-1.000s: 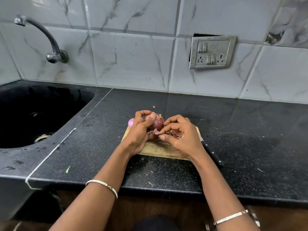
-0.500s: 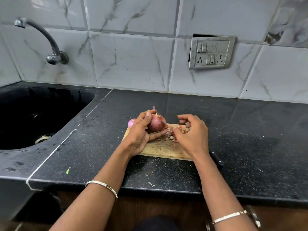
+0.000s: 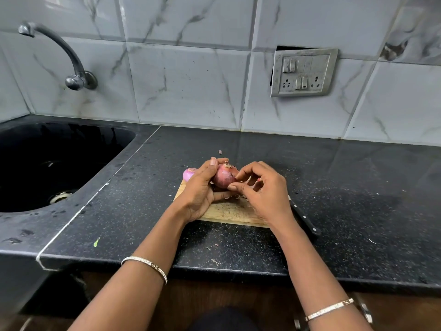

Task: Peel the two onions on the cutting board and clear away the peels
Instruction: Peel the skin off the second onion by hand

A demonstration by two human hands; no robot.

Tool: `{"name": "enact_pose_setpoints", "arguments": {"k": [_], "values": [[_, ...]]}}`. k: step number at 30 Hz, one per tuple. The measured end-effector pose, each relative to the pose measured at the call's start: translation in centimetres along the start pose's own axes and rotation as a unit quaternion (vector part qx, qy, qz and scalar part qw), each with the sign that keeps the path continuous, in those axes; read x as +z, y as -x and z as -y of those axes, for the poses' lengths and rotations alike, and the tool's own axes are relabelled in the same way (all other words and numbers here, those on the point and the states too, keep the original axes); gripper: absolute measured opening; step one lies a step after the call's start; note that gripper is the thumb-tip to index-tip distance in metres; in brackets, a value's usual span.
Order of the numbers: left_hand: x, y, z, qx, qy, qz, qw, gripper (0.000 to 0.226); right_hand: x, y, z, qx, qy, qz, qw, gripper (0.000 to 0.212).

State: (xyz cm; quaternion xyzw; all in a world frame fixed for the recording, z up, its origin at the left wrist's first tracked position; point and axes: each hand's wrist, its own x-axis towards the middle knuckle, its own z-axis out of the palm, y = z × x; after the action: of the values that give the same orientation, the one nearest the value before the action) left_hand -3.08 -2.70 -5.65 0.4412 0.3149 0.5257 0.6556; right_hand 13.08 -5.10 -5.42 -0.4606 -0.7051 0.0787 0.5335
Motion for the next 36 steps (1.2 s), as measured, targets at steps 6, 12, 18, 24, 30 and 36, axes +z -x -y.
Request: {"name": "enact_pose_setpoints", "arguments": {"k": [6, 12, 18, 24, 30, 36], "values": [[0.02, -0.04, -0.02, -0.003, -0.005, 0.004, 1.0, 0.048, -0.02, 0.11, -0.07, 0.026, -0.015, 0.025, 0.999, 0.019], [0.09, 0.13, -0.2, -0.004, 0.008, 0.021, 1.0, 0.048, -0.41, 0.24, 0.31, 0.074, -0.054, 0.046, 0.995, 0.015], [-0.08, 0.17, -0.12, -0.017, 0.014, 0.077, 0.997, 0.056, -0.52, 0.24, -0.02, 0.038, 0.025, -0.002, 0.999, 0.018], [-0.01, -0.01, 0.12, -0.014, 0.004, 0.085, 0.996, 0.042, -0.24, 0.27, -0.15, -0.041, 0.099, -0.042, 0.993, 0.01], [-0.15, -0.01, 0.06, -0.005, 0.003, 0.093, 0.996, 0.037, -0.23, 0.53, 0.32, -0.102, 0.136, -0.053, 0.984, 0.008], [0.32, 0.16, -0.17, 0.001, 0.006, 0.06, 0.998, 0.046, -0.29, 0.68, 0.67, -0.119, 0.151, -0.038, 0.981, 0.012]]}}
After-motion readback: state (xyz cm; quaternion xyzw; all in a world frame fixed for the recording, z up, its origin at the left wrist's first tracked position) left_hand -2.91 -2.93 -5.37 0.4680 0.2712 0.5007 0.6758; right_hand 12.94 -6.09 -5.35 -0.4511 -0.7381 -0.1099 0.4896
